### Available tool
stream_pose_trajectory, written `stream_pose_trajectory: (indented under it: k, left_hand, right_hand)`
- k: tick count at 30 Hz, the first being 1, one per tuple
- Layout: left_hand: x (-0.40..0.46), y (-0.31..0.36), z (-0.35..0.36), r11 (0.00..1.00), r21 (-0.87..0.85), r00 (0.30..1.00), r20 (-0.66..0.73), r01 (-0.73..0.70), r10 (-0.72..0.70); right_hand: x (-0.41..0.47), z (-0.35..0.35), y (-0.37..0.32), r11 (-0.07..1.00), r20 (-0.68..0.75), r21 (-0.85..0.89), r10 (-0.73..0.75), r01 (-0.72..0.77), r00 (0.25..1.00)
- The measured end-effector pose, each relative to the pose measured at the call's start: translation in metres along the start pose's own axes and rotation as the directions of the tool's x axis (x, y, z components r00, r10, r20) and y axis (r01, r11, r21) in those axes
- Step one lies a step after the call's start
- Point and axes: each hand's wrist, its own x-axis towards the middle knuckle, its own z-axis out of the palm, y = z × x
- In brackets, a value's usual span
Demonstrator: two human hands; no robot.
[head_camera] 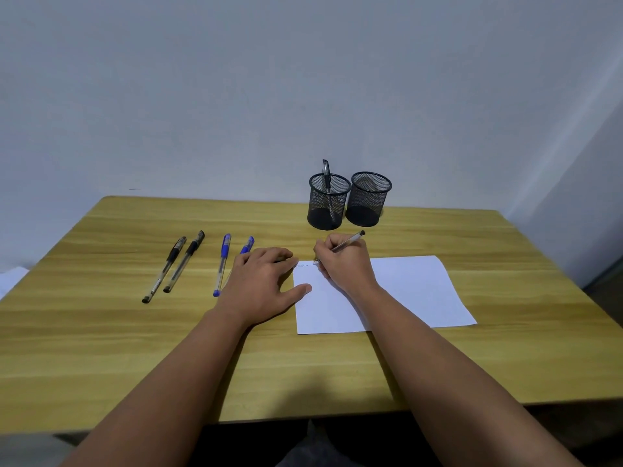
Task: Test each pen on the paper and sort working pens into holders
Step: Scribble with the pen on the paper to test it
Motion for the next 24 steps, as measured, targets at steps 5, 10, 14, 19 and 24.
stream_pose_trajectory:
  k: [5,10,14,19,24]
  left_hand:
    - [-0.0003,0.0004,-0.0004,1.000,-0.004,1.000,-0.008,-0.001,0.001]
    - [0.0005,-0.0001,0.0000,1.000,-0.006,1.000,-0.004,0.002,-0.002]
    - [0.0003,-0.0007,0.0009,1.000,-0.007,1.000,-0.004,0.005,-0.005]
    - [0.0007,-0.0007,0.0004,1.000,0.002,1.000,0.013,0.009,-0.009]
    - [0.0006,-0.0013,-0.0001,1.000,0.002,1.000,0.005,0.003,-0.004]
  right_hand:
    - [0.0010,0.0007,0.0013,1.000,-0.017,-0.011,0.010,-0.010,1.000]
    - [0.0007,0.0013,0.0009,1.000,-0.047,-0.014,0.011,-0.011,0.999]
    - [0.0007,0.0025,0.0012,1.000,-0.032,-0.009,0.012,-0.012,0.999]
    - [-0.0008,-0.0008,-0.0018,0.994,-0.105,0.099,0.061,-0.051,0.993]
    - [0.0024,0.0012,-0.0059,0.982,-0.103,0.189,0.038,-0.017,0.994]
